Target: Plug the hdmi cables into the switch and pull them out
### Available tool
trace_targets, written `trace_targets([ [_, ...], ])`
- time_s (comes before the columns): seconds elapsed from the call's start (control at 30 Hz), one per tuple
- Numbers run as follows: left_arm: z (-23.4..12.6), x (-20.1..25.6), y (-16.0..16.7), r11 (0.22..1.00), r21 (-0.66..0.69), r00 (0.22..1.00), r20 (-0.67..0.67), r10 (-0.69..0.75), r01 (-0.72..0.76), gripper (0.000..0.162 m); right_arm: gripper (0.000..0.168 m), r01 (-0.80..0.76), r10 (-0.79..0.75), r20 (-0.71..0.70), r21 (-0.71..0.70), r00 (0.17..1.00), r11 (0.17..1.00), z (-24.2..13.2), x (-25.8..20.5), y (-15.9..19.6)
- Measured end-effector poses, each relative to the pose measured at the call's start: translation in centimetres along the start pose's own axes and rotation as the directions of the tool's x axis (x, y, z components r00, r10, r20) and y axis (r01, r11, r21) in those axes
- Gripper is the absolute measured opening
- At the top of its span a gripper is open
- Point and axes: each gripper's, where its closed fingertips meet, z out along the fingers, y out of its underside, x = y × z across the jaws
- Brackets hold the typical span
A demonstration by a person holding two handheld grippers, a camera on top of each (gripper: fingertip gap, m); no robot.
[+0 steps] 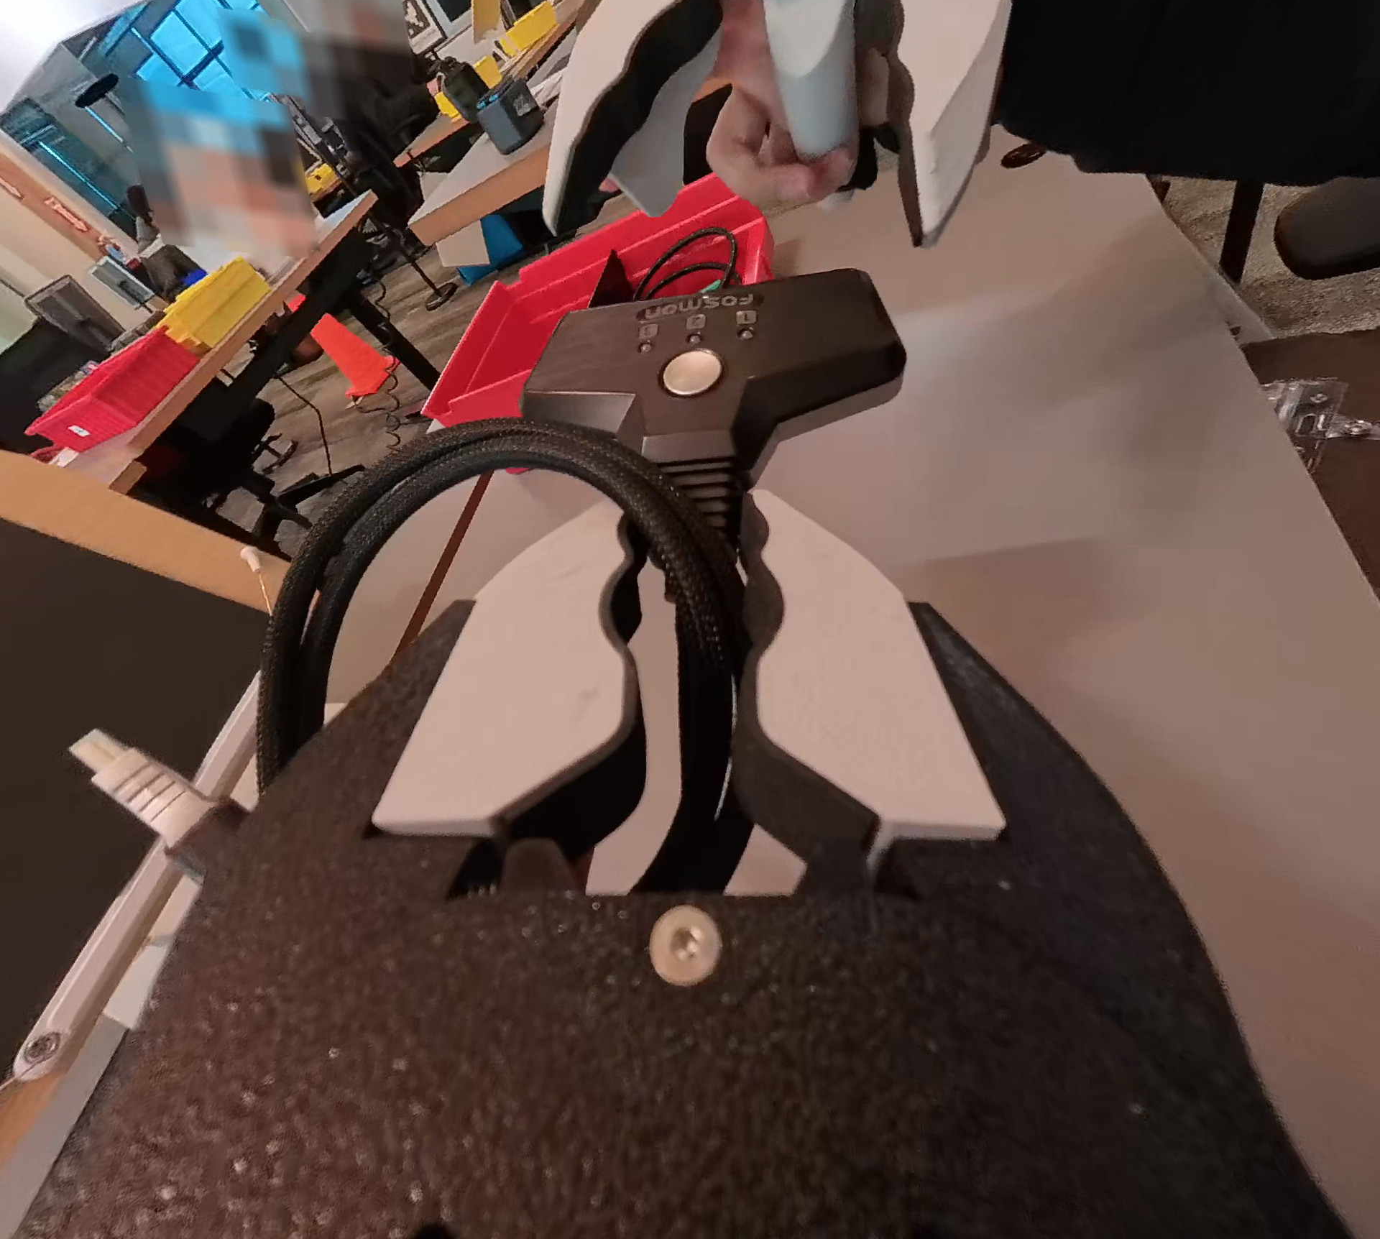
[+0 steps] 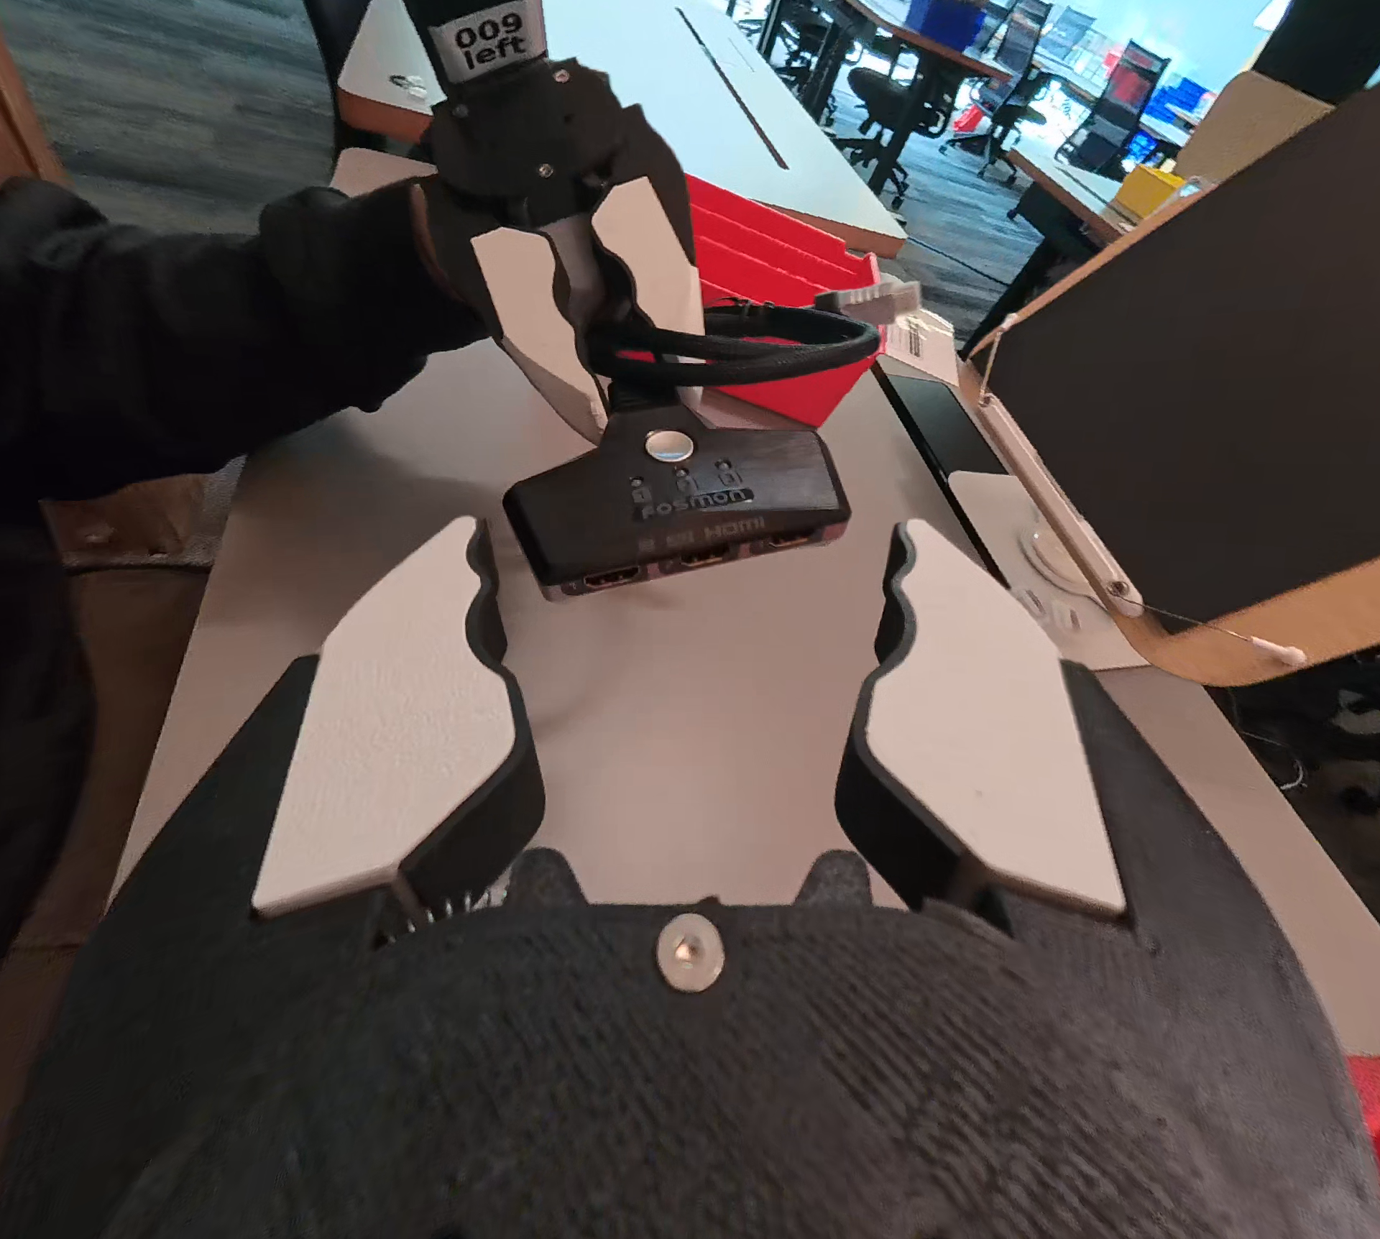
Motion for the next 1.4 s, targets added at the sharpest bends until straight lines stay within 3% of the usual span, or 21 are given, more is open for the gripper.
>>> trace_targets([
  [0.2, 0.1, 0.1, 0.0, 1.000, -0.002, 1.000, -0.004, 0.006, -0.006, 0.023, 0.104, 0.019, -0.019, -0.030, -0.009, 0.999, 1.000, 0.3, -0.3, 0.3],
  [0.27, 0.1, -0.2, 0.0, 1.000, -0.004, 1.000, 0.014, -0.001, 0.001, 0.022, 0.102, -0.078, 0.078, -0.074, 0.000, 0.994, 0.997, 0.1, 0.2, 0.7],
  [0.37, 0.1, -0.6, 0.0, 1.000, -0.003, 0.999, 0.043, 0.005, -0.005, 0.023, 0.107, -0.294, 0.310, -0.096, 0.151, 0.946, 0.944, -0.3, 0.8, 0.6],
  [0.43, 0.2, -0.7, -0.2, 1.000, 0.014, 0.998, 0.055, 0.018, -0.019, 0.023, 0.104, -0.489, 0.508, -0.019, 0.241, 0.861, 0.839, -0.4, 0.9, 0.8],
  [0.53, 0.6, -0.3, -0.4, 0.998, 0.030, 0.998, 0.044, 0.045, -0.046, 0.023, 0.096, -0.782, 0.758, 0.194, 0.185, 0.623, 0.595, 0.1, 0.2, 2.1],
  [0.63, 1.1, 0.4, -0.3, 0.995, 0.001, 0.995, 0.022, 0.097, -0.097, 0.022, 0.082, -0.920, 0.852, 0.350, 0.108, 0.390, 0.376, 0.5, -0.2, 2.6],
  [0.7, 1.5, 0.9, -0.1, 0.992, -0.020, 0.992, 0.002, 0.126, -0.126, 0.023, 0.071, -0.942, 0.855, 0.403, 0.067, 0.326, 0.328, 0.7, -0.7, 2.5],
  [0.77, 2.0, 1.3, 0.1, 0.989, -0.041, 0.989, -0.014, 0.145, -0.146, 0.023, 0.064, -0.944, 0.847, 0.433, 0.027, 0.308, 0.330, 1.0, -1.5, 2.2],
  [0.93, 2.7, 1.9, -0.1, 0.983, -0.044, 0.984, -0.026, 0.177, -0.178, 0.023, 0.025, -0.934, 0.862, 0.389, -0.011, 0.326, 0.358, 1.6, -1.8, 3.1],
  [1.23, 2.6, 1.6, 0.8, 0.960, -0.127, 0.968, -0.006, 0.251, -0.249, 0.023, 0.023, -0.949, 0.846, 0.444, 0.028, 0.295, 0.315, 2.3, -1.5, 3.5],
  [1.4, 2.6, 1.5, 0.7, 0.960, -0.126, 0.967, -0.003, 0.253, -0.252, 0.023, 0.023, -0.941, 0.842, 0.437, 0.031, 0.316, 0.337, 2.3, -1.4, 3.4],
])
